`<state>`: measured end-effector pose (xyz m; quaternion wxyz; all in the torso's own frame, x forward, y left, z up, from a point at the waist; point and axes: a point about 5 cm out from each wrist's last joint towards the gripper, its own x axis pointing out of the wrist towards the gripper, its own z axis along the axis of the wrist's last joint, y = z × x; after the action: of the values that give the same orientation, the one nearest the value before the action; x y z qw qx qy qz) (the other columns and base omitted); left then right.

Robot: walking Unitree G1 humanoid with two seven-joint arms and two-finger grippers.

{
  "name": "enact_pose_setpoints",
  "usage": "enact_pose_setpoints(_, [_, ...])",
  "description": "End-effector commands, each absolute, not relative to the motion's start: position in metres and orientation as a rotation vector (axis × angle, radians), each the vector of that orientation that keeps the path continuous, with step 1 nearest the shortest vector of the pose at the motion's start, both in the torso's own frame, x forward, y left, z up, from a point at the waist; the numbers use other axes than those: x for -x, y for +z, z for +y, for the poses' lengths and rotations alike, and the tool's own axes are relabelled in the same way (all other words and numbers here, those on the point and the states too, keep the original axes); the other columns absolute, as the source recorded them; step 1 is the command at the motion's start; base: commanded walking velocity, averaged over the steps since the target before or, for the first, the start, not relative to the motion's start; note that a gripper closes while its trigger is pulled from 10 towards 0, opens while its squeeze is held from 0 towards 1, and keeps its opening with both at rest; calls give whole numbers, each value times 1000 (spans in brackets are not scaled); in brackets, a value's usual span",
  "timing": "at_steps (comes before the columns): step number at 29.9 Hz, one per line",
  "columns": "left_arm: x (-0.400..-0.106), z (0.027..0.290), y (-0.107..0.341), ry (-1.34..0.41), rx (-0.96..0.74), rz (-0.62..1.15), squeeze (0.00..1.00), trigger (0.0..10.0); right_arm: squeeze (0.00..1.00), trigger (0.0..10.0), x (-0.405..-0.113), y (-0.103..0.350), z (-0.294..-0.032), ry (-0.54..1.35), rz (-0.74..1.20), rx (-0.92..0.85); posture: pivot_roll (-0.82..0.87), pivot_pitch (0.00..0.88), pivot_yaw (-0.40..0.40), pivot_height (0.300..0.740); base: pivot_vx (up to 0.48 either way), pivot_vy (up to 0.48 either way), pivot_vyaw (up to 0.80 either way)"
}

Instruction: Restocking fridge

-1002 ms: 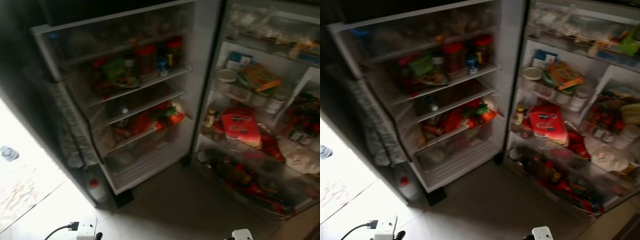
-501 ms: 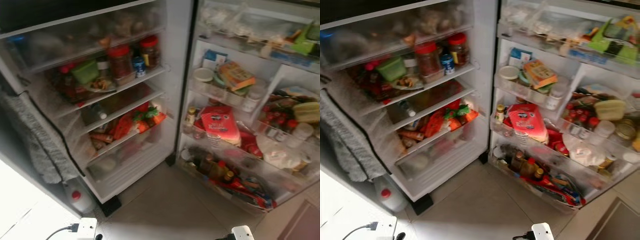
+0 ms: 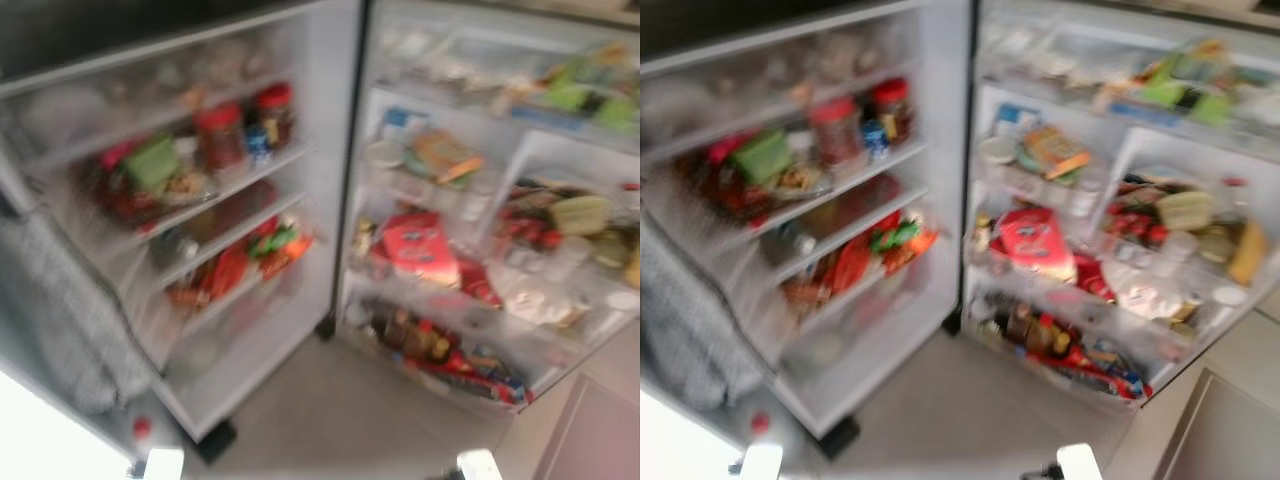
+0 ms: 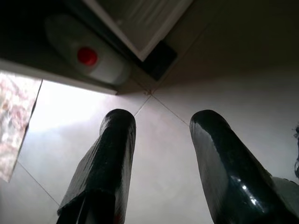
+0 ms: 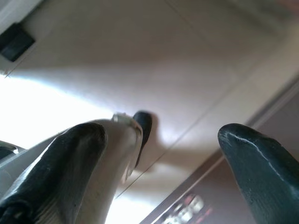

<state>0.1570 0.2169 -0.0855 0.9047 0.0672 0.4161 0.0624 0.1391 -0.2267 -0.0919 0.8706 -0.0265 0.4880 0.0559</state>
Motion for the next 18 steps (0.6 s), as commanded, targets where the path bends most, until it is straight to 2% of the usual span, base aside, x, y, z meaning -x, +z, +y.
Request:
enact_pose_setpoints(1, [-163, 213, -84, 119, -137, 846, 0, 10000, 0, 10000, -130, -94, -229, 110, 1048, 51, -77, 51, 62, 740, 0, 251, -600])
enact_pose_setpoints(18, [-161, 214, -84, 123, -141, 848, 0, 10000, 0, 10000, -131, -94, -229, 108, 1037, 42, -78, 39, 61, 740, 0, 15, 0])
